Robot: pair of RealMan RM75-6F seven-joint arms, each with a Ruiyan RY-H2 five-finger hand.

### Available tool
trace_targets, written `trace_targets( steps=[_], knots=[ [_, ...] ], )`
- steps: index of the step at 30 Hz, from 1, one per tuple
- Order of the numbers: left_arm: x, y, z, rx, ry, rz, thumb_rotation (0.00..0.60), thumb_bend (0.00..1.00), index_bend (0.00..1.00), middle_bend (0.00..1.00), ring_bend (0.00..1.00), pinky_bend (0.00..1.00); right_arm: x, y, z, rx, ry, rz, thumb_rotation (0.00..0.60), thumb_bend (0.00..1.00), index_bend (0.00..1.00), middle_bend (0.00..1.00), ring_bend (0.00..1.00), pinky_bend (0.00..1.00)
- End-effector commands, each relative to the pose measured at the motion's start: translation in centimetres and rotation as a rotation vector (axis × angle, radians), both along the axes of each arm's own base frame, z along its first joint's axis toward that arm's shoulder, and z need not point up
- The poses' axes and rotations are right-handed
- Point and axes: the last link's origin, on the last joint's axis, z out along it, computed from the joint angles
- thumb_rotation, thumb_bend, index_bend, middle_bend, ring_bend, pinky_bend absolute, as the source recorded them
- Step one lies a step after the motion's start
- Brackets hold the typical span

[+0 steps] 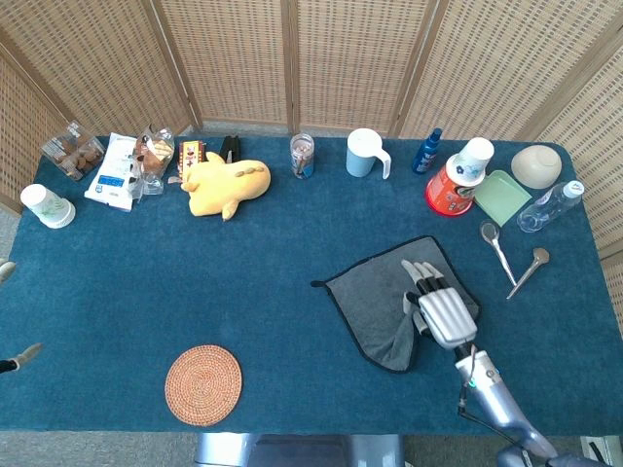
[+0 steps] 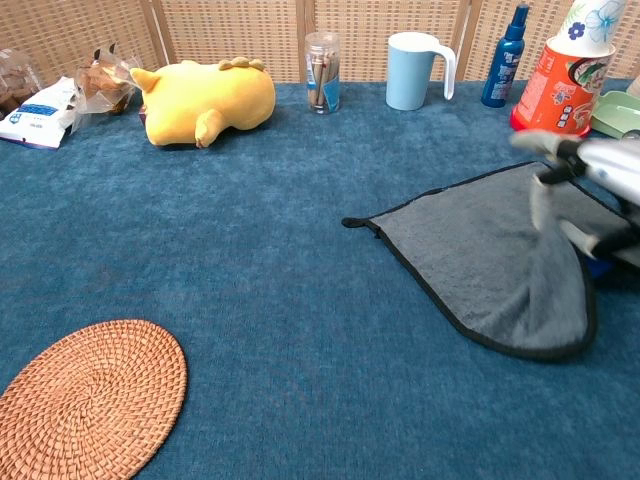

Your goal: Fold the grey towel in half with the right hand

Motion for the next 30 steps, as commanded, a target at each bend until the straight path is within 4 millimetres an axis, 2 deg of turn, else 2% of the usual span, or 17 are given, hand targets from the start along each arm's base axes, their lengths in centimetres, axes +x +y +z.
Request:
trace_targets(
  steps=[1, 16, 30],
  knots=[
    [0.0, 0.1, -0.1, -0.004, 0.003, 0.002, 0.600, 0.13, 0.00, 0.00, 0.00, 0.00, 1.8, -1.3, -0.1, 0.009, -0.017, 0.010, 0.600, 0.48, 0.63, 0.00, 0.00, 0.15],
    [0.0, 0.0, -0.1, -0.012, -0.009, -0.003, 0.600, 0.13, 0.00, 0.00, 0.00, 0.00, 4.0, -4.6, -3.3, 0.050, 0.016, -0.051, 0.600, 0.47, 0.64, 0.00, 0.00, 0.18],
    [-0.2, -0.1, 0.8, 0.004, -0.041, -0.002, 0.600, 0.13, 0.00, 0.00, 0.00, 0.00, 5.6, -7.7, -4.6, -0.008, 0.035, -0.110, 0.600, 0.47, 0.63, 0.00, 0.00, 0.20]
  ],
)
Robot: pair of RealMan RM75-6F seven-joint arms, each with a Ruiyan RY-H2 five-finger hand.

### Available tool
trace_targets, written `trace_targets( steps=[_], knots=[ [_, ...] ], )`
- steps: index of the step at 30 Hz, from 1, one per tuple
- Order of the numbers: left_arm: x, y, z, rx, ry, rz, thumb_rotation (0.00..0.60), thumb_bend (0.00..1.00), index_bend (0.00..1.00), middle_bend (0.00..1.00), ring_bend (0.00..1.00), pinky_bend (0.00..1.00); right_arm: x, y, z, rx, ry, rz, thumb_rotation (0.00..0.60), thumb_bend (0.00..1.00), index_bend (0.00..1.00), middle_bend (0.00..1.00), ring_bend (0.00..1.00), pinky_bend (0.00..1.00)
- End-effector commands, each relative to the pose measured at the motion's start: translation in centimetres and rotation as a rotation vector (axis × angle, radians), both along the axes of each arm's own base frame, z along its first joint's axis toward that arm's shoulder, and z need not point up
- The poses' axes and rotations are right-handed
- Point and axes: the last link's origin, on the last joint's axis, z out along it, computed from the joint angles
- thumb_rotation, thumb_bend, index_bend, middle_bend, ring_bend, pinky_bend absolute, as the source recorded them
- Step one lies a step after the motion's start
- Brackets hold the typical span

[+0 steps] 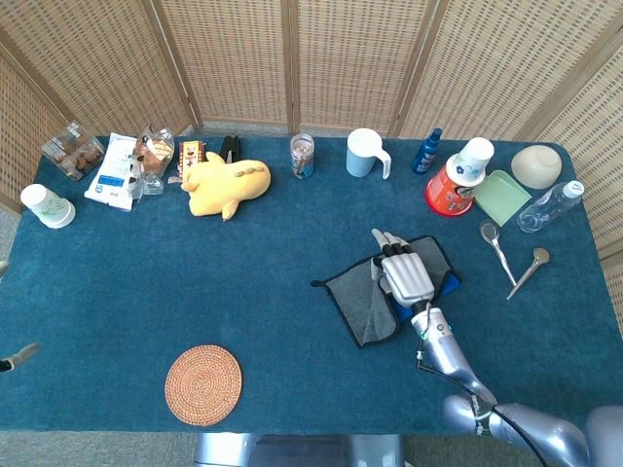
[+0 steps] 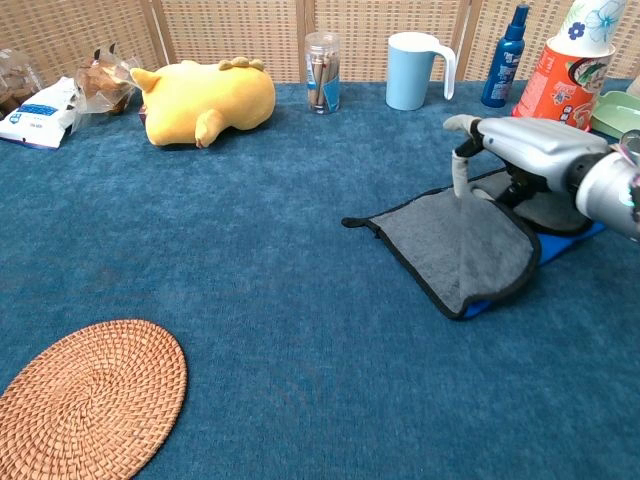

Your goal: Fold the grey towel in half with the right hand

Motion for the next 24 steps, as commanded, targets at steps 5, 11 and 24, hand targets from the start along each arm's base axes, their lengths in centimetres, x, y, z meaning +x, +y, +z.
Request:
trace_targets(
  steps=[5, 11, 24],
  knots=[
    [-0.1, 0.1, 0.1, 0.000, -0.008, 0.007, 0.600, 0.13, 0.00, 0.00, 0.00, 0.00, 0.5, -0.8, -0.4, -0.025, -0.002, -0.046, 0.600, 0.37, 0.10, 0.00, 0.00, 0.20],
    [-0.1, 0.2, 0.0, -0.008, -0.006, 0.007, 0.600, 0.13, 0.00, 0.00, 0.00, 0.00, 1.5, -0.5, 0.6, -0.067, -0.011, -0.002, 0.600, 0.02, 0.00, 0.00, 0.00, 0.23],
    [0.0, 0.1, -0.1, -0.006, -0.007, 0.004, 0.600, 0.13, 0.00, 0.00, 0.00, 0.00, 1.4, 1.9, 2.4, -0.118, -0.034, 0.053, 0.600, 0.00, 0.00, 0.00, 0.00, 0.28]
  ],
)
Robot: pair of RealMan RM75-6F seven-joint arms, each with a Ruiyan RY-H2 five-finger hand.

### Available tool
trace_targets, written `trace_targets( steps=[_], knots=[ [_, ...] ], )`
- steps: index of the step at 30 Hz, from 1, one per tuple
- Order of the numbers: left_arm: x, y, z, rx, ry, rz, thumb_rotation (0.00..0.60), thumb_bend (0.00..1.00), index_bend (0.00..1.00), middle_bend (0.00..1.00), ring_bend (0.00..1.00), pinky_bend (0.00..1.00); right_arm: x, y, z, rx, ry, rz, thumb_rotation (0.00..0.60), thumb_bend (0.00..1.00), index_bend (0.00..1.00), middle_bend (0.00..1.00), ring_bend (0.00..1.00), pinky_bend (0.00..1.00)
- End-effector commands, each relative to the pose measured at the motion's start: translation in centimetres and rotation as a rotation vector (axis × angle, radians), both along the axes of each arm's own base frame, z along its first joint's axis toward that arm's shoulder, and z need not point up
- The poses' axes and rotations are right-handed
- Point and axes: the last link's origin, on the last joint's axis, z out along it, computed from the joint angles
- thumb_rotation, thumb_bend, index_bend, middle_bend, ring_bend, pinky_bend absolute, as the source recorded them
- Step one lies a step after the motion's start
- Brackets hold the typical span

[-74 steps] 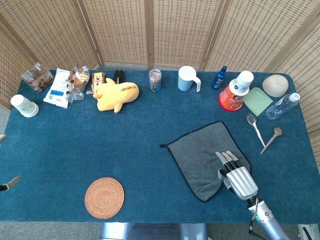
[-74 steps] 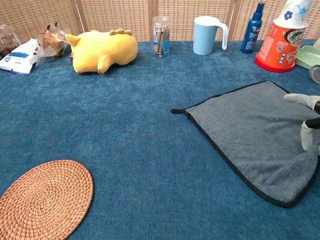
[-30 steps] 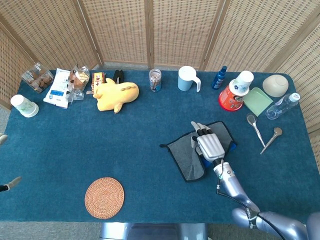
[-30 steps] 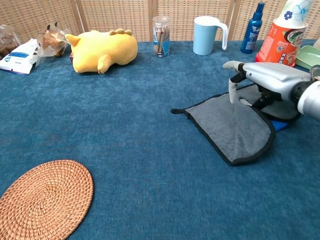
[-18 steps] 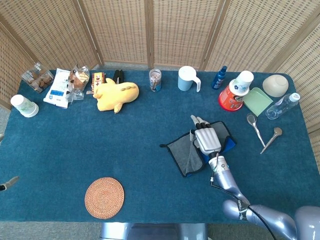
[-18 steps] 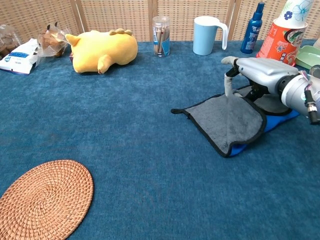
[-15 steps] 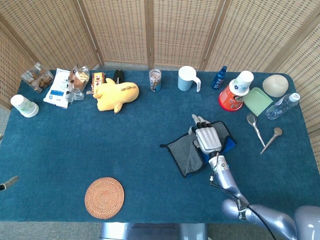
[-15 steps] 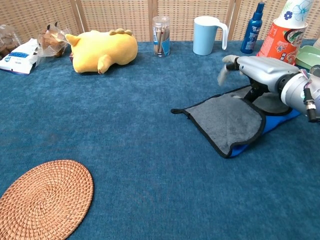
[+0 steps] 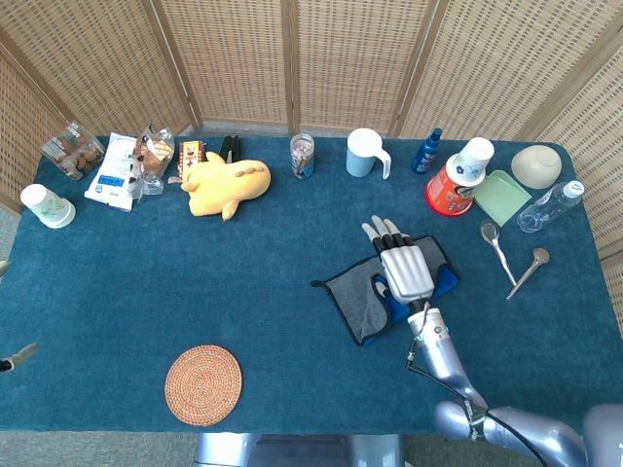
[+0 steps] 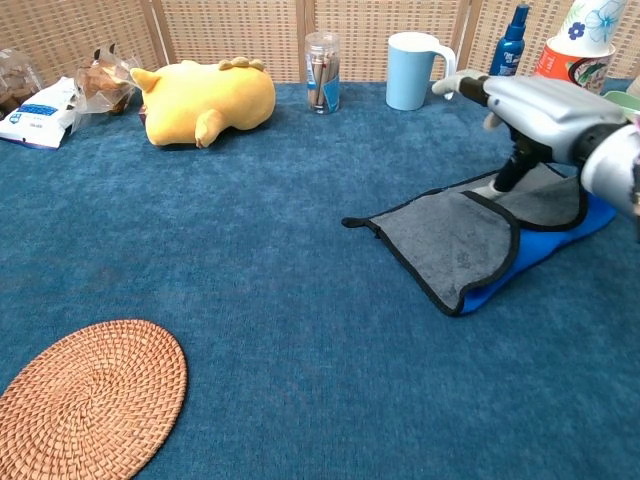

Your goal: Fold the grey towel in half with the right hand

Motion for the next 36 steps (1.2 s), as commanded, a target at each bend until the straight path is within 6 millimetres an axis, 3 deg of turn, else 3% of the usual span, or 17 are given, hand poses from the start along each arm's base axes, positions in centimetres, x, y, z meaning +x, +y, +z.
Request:
trace_targets(
  steps=[1, 10, 17, 28, 36],
  knots=[
    [0.0, 0.0, -0.1, -0.004, 0.001, 0.000, 0.600, 0.13, 0.00, 0.00, 0.00, 0.00, -0.8, 1.0, 0.7, -0.005, 0.009, 0.013, 0.600, 0.00, 0.00, 0.00, 0.00, 0.28],
    [0.1, 0.0, -0.2, -0.009, 0.002, 0.000, 0.600, 0.13, 0.00, 0.00, 0.00, 0.00, -3.2, 3.1, 3.5, -0.031, 0.048, 0.064, 0.600, 0.00, 0.00, 0.00, 0.00, 0.29],
    [0.2, -0.1, -0.2, -0.009, 0.002, -0.005, 0.600, 0.13, 0.00, 0.00, 0.00, 0.00, -5.9, 3.3, 4.7, -0.052, 0.125, 0.054, 0.600, 0.00, 0.00, 0.00, 0.00, 0.29],
    [0.2, -0.1, -0.5, -0.012, 0.007, -0.005, 0.600, 0.13, 0.00, 0.00, 0.00, 0.00, -8.2, 0.2, 3.2, -0.068, 0.208, 0.056, 0.600, 0.00, 0.00, 0.00, 0.00, 0.29],
    [0.1, 0.1, -0.6, -0.015, 0.010, 0.003, 0.600, 0.13, 0.00, 0.00, 0.00, 0.00, -8.2, -1.4, 2.1, -0.073, 0.180, 0.039, 0.600, 0.00, 0.00, 0.00, 0.00, 0.29]
  ],
)
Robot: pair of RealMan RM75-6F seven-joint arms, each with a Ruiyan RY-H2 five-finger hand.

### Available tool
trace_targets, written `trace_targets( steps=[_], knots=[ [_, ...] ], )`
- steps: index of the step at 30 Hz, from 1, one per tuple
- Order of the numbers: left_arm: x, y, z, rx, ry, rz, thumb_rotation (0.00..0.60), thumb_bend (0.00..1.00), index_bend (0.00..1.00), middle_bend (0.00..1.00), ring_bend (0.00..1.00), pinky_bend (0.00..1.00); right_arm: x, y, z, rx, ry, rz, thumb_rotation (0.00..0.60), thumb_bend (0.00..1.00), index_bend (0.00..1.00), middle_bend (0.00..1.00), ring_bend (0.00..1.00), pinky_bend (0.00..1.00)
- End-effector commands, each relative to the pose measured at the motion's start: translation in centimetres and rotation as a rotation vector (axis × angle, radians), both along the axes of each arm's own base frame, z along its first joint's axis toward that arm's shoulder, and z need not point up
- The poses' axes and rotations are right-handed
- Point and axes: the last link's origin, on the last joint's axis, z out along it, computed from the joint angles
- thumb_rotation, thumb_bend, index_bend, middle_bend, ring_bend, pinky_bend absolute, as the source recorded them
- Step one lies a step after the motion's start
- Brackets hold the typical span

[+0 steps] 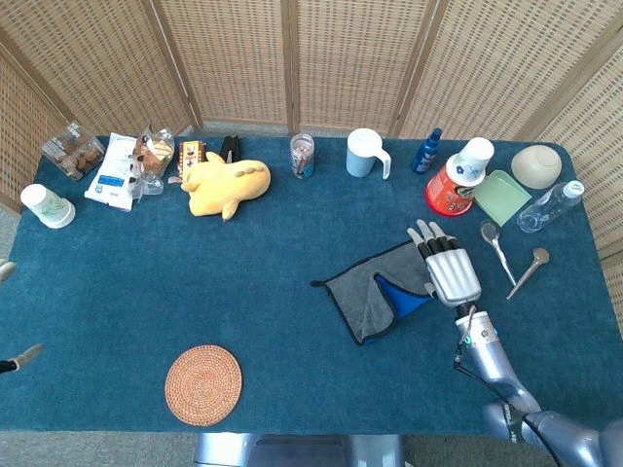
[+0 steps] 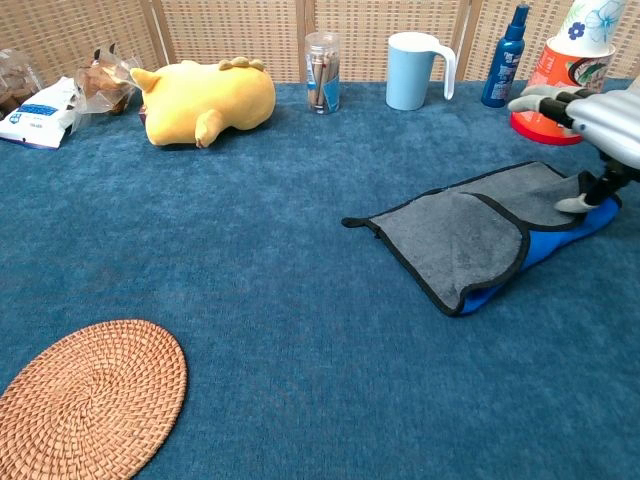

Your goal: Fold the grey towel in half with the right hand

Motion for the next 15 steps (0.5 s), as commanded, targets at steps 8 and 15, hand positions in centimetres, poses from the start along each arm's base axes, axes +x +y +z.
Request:
trace_targets(
  steps=[8, 15],
  knots=[
    [-0.1, 0.1, -0.2, -0.007, 0.009, 0.005, 0.600, 0.13, 0.00, 0.00, 0.00, 0.00, 1.7, -4.5, 0.8, -0.106, -0.180, -0.122, 0.600, 0.00, 0.00, 0.00, 0.00, 0.30],
    [0.0, 0.0, -0.4, -0.016, 0.013, 0.001, 0.600, 0.13, 0.00, 0.00, 0.00, 0.00, 1.3, -6.3, 2.3, -0.180, -0.197, -0.217, 0.600, 0.01, 0.00, 0.00, 0.00, 0.30]
  ],
)
